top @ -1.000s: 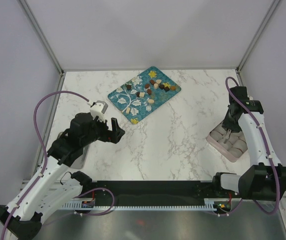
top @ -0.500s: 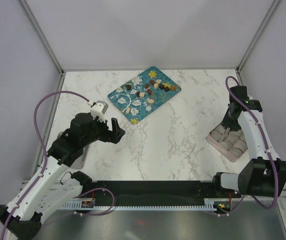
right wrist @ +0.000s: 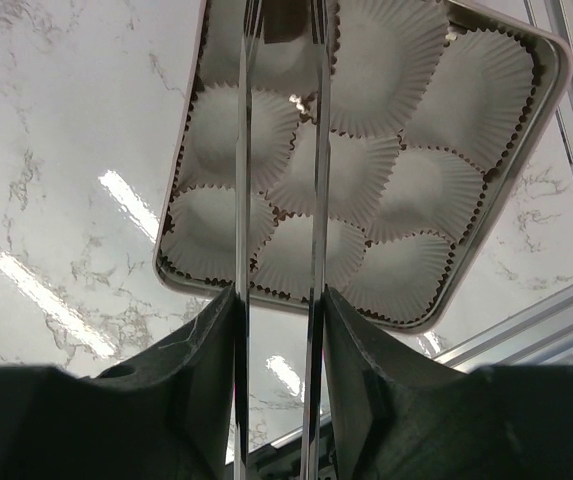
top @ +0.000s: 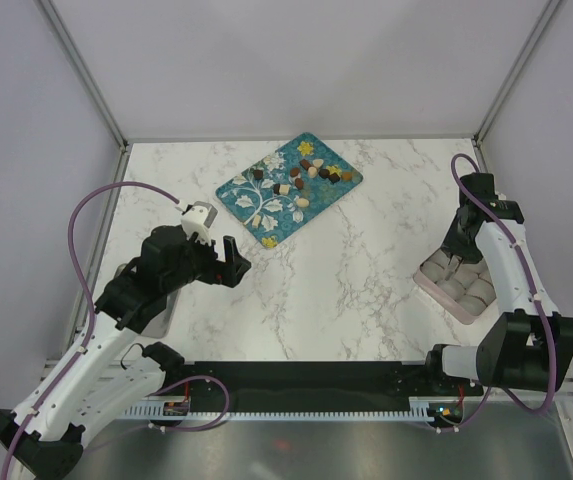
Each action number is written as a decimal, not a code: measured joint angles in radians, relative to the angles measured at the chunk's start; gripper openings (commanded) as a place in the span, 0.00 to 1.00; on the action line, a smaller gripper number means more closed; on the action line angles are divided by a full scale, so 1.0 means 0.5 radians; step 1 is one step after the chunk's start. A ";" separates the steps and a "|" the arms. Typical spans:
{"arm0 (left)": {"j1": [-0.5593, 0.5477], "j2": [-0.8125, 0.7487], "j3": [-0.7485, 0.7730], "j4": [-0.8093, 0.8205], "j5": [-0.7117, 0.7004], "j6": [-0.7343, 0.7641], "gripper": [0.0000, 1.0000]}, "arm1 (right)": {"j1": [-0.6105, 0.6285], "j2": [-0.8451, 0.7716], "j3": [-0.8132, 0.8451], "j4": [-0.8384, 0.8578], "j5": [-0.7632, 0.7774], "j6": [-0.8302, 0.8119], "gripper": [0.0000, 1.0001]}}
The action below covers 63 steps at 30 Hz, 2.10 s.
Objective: Pack the chocolate
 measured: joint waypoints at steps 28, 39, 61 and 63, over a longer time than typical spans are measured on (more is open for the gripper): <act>0.000 -0.131 0.000 -0.003 -0.128 0.000 0.99 | 0.748 0.163 0.521 0.092 -0.197 0.057 0.46; 0.000 -0.220 0.000 -0.004 -0.286 0.000 1.00 | 1.662 0.986 1.066 0.339 -0.117 0.307 0.49; 0.000 -0.240 0.000 -0.005 -0.351 0.000 1.00 | 1.965 1.501 1.431 0.569 -0.018 0.674 0.50; 0.000 -0.240 0.000 -0.005 -0.351 0.000 1.00 | 1.967 1.521 1.432 0.588 -0.020 0.684 0.50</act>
